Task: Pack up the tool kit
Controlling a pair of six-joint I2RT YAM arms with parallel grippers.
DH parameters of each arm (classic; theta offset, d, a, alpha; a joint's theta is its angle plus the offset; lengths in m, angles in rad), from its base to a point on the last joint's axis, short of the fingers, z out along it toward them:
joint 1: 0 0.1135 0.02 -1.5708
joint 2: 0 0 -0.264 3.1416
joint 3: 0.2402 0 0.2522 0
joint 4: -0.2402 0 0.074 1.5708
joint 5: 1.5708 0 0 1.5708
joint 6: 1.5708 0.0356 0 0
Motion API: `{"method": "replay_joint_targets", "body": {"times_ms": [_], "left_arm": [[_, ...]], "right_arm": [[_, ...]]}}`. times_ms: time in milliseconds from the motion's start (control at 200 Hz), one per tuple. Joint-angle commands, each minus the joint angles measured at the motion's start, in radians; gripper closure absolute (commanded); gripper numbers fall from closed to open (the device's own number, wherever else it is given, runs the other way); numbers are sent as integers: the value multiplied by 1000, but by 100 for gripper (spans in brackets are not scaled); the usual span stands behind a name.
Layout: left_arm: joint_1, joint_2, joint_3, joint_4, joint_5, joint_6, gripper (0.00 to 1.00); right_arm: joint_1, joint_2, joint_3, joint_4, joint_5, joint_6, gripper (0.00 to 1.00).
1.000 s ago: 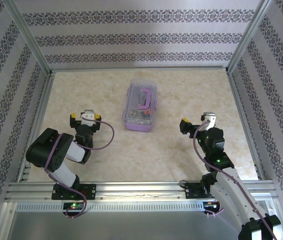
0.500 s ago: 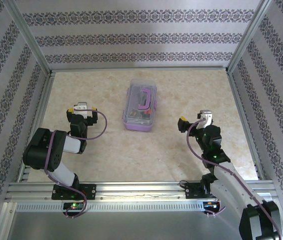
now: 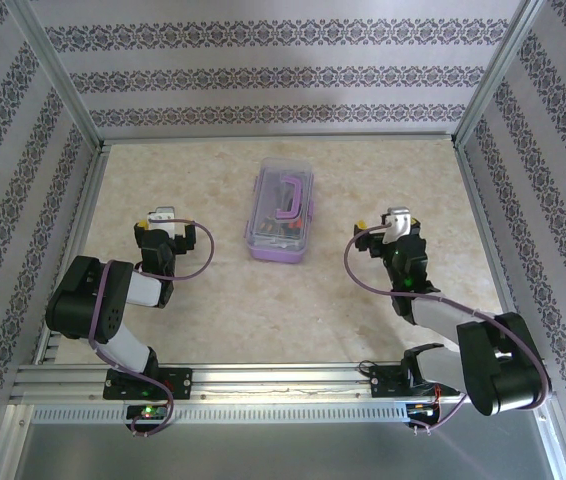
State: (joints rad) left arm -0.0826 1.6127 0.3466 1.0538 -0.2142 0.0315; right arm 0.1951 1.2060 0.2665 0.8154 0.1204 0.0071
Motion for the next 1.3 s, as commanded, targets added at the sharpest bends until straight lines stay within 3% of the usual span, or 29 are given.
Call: {"method": "replay_joint_targets", "body": {"times_ms": [0, 425, 505, 645, 794, 939, 1084, 1134, 1194, 1299], "left_arm": [[13, -14, 1, -15, -4, -21, 1], [13, -14, 1, -14, -4, -21, 1], [12, -13, 2, -13, -4, -21, 1], [12, -14, 2, -14, -4, -21, 1], [13, -14, 3, -15, -4, -21, 1], [12, -14, 3, -15, -4, -21, 1], [12, -14, 2, -13, -4, -21, 1], [12, -14, 0, -13, -4, -21, 1], [12, -14, 2, -13, -4, -21, 1], [12, -14, 2, -12, -4, -21, 1]], "right_arm": [[-16, -39, -7, 61, 19, -34, 2], [-119, -83, -28, 15, -19, 45, 2], [-143, -75, -50, 16, -45, -9, 2], [-174, 60, -87, 203, -129, 17, 2], [-142, 197, -54, 276, -225, -78, 2], [-126, 393, -84, 569, -126, -56, 2], [-116, 333, -37, 389, -108, -69, 2], [-118, 359, -6, 386, -74, -50, 2], [-121, 329, 36, 254, -18, -29, 2], [-167, 332, 96, 159, -64, 20, 2]]}}
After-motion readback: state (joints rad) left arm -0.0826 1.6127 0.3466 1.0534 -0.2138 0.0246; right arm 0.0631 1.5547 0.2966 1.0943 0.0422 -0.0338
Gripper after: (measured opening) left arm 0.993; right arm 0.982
